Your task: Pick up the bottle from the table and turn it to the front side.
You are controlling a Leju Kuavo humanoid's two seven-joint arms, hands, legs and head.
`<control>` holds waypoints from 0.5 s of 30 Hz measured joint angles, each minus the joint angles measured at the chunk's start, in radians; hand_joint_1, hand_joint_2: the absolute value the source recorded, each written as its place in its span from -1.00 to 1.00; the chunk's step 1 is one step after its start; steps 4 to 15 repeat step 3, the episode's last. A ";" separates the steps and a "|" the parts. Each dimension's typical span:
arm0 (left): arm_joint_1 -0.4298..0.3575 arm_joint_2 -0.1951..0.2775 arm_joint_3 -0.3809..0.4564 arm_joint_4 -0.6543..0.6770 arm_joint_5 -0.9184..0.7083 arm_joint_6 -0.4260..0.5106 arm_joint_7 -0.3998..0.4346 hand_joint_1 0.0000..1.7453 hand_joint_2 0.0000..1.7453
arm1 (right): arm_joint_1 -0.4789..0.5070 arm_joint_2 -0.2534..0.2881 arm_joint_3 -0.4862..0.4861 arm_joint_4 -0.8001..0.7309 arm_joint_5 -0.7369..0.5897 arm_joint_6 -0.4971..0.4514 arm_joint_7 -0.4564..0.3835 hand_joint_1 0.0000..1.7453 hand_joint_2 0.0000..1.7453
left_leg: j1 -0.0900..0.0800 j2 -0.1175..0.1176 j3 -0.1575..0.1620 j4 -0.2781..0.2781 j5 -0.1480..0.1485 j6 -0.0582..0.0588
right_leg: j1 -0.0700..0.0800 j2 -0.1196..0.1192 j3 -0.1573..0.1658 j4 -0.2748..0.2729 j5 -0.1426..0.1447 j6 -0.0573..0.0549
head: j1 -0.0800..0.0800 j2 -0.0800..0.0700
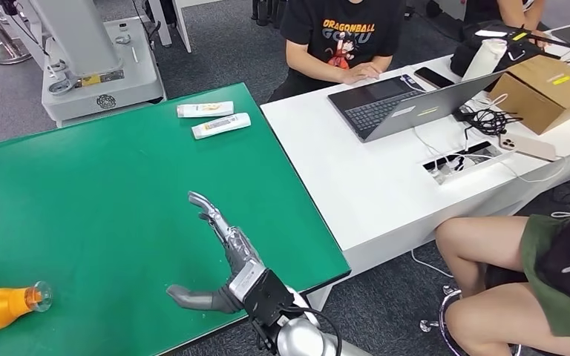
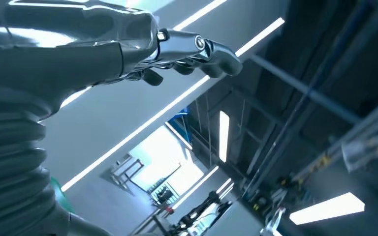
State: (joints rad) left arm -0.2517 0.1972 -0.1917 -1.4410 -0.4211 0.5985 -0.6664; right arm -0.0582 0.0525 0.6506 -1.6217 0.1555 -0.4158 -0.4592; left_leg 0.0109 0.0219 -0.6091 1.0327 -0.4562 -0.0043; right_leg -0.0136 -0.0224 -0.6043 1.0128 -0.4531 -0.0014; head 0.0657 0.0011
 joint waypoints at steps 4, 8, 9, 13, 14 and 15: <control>0.015 -0.021 -0.020 -0.045 0.112 0.000 0.000 -1.00 1.00 | 0.008 -0.001 0.000 0.000 0.004 0.000 -0.003 -1.00 1.00 | 0.000 0.000 0.000 0.000 0.000 0.000 | 0.000 0.000 0.000 0.000 0.000 0.000 | 0.000 0.000; 0.015 -0.021 -0.020 -0.045 0.112 0.000 0.000 -1.00 1.00 | 0.008 -0.001 0.000 0.000 0.004 0.000 -0.003 -1.00 1.00 | 0.000 0.000 0.000 0.000 0.000 0.000 | 0.000 0.000 0.000 0.000 0.000 0.000 | 0.000 0.000; 0.015 -0.021 -0.020 -0.045 0.112 0.000 0.000 -1.00 1.00 | 0.008 -0.001 0.000 0.000 0.004 0.000 -0.003 -1.00 1.00 | 0.000 0.000 0.000 0.000 0.000 0.000 | 0.000 0.000 0.000 0.000 0.000 0.000 | 0.000 0.000; 0.015 -0.021 -0.020 -0.045 0.112 0.000 0.000 -1.00 1.00 | 0.008 -0.001 0.000 0.000 0.004 0.000 -0.003 -1.00 1.00 | 0.000 0.000 0.000 0.000 0.000 0.000 | 0.000 0.000 0.000 0.000 0.000 0.000 | 0.000 0.000; 0.015 -0.021 -0.020 -0.045 0.112 0.000 0.000 -1.00 1.00 | 0.008 -0.001 0.000 0.000 0.004 0.000 -0.003 -1.00 1.00 | 0.000 0.000 0.000 0.000 0.000 0.000 | 0.000 0.000 0.000 0.000 0.000 0.000 | 0.000 0.000; 0.015 -0.021 -0.020 -0.045 0.112 0.000 0.000 -1.00 1.00 | 0.008 -0.001 0.000 0.000 0.004 0.000 -0.003 -1.00 1.00 | 0.000 0.000 0.000 0.000 0.000 0.000 | 0.000 0.000 0.000 0.000 0.000 0.000 | 0.000 0.000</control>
